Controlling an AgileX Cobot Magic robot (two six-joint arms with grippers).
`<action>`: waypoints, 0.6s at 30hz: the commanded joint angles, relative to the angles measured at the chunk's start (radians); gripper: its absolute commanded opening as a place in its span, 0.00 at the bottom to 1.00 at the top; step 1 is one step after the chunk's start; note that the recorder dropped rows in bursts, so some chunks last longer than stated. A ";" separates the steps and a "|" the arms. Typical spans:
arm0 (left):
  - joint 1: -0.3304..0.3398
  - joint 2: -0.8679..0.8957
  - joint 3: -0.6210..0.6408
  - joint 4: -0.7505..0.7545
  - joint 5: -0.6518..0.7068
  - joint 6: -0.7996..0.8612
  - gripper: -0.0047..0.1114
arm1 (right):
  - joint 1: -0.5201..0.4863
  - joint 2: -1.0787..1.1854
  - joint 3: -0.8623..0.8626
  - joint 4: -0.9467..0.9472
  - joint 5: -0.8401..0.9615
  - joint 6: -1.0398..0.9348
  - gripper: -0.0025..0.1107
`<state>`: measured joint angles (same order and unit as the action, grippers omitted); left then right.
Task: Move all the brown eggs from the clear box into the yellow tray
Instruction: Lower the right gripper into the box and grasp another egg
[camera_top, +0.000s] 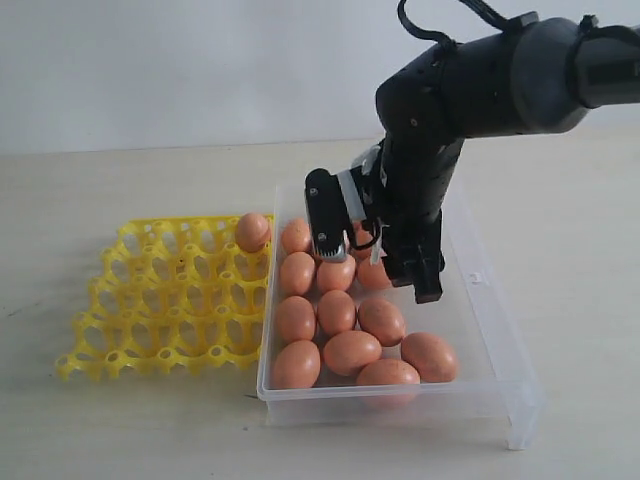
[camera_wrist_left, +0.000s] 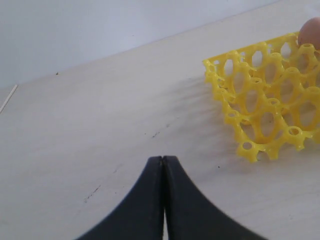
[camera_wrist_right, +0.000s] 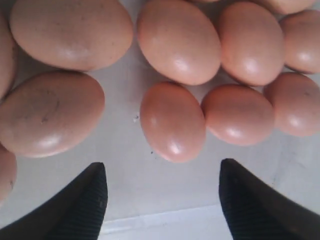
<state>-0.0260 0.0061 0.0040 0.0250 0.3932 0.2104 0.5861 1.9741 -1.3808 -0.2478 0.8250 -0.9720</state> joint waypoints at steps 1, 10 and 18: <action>-0.006 -0.006 -0.004 0.000 -0.005 -0.005 0.04 | -0.005 0.030 0.000 0.035 -0.036 -0.033 0.55; -0.006 -0.006 -0.004 0.000 -0.005 -0.007 0.04 | -0.005 0.075 0.000 0.029 -0.102 -0.033 0.55; -0.006 -0.006 -0.004 0.000 -0.005 -0.006 0.04 | -0.007 0.134 0.000 -0.012 -0.149 -0.041 0.52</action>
<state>-0.0260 0.0061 0.0040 0.0250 0.3932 0.2104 0.5858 2.0942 -1.3808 -0.2423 0.6834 -1.0043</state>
